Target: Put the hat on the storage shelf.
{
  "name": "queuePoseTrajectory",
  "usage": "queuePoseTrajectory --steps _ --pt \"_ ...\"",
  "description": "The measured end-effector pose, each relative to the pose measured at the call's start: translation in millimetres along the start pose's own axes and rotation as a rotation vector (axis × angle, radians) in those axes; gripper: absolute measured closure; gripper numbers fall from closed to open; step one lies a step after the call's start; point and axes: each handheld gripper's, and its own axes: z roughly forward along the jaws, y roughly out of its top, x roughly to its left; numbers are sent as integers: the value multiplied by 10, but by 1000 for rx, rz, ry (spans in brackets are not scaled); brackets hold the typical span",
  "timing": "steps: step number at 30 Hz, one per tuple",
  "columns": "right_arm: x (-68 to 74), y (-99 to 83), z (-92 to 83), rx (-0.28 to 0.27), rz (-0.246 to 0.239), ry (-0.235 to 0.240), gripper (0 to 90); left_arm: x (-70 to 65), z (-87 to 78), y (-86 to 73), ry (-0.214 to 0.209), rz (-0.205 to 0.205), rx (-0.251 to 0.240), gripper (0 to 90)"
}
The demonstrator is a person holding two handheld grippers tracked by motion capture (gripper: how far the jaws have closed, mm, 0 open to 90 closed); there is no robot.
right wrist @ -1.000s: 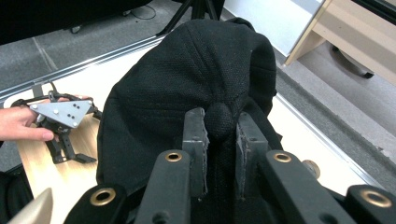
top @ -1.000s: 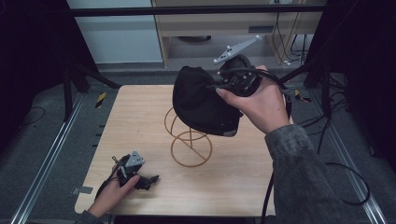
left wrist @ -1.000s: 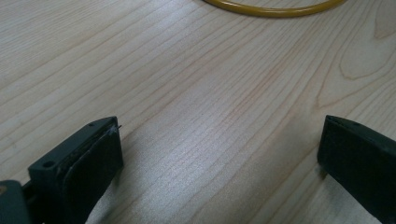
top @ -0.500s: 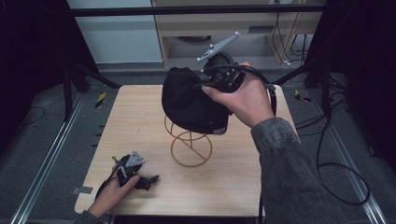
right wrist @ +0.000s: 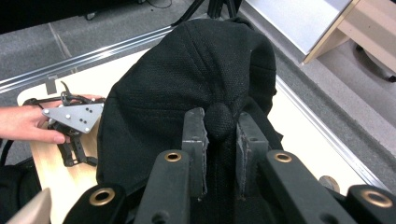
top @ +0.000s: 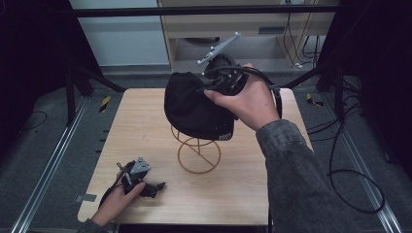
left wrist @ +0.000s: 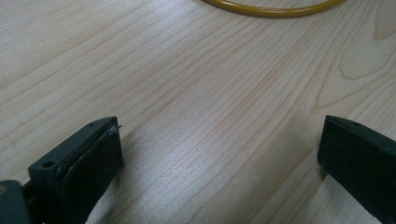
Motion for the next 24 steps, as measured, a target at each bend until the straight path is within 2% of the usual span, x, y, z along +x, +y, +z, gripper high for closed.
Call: queuePoseTrajectory --steps 3,24 --pt "7 -11 74 24 -6 1 770 0 0 0 0 0 0 0" --pt "-24 -3 364 88 1 26 764 1 0 0 0 0 0 0"
